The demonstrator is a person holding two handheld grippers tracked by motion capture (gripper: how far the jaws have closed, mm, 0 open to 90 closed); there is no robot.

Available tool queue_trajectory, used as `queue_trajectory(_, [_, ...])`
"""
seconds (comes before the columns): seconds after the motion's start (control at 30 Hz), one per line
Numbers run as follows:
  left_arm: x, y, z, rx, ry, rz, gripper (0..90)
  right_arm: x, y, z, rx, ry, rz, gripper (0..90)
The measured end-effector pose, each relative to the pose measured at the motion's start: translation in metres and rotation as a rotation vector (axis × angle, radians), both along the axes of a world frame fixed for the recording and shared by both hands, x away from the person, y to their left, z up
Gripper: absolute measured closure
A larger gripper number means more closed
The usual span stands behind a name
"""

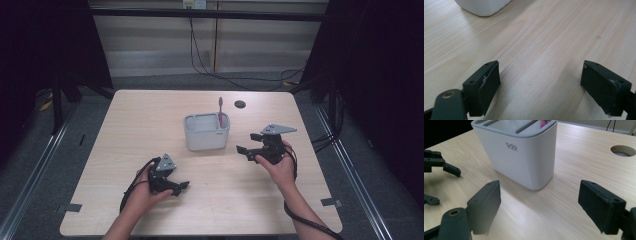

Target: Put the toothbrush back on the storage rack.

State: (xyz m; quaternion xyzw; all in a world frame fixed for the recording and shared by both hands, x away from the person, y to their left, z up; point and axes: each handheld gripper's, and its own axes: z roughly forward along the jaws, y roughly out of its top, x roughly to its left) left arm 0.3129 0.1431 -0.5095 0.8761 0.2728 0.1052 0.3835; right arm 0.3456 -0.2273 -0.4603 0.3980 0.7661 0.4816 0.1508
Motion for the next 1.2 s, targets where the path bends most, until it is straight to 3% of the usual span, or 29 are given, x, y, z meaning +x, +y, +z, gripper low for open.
queue_trajectory(1.2, [0.000, 0.000, 0.000, -0.001, 0.001, 0.001, 15.4, -0.019, -0.033, -0.031, -0.079, 0.058, 0.043, 18.0])
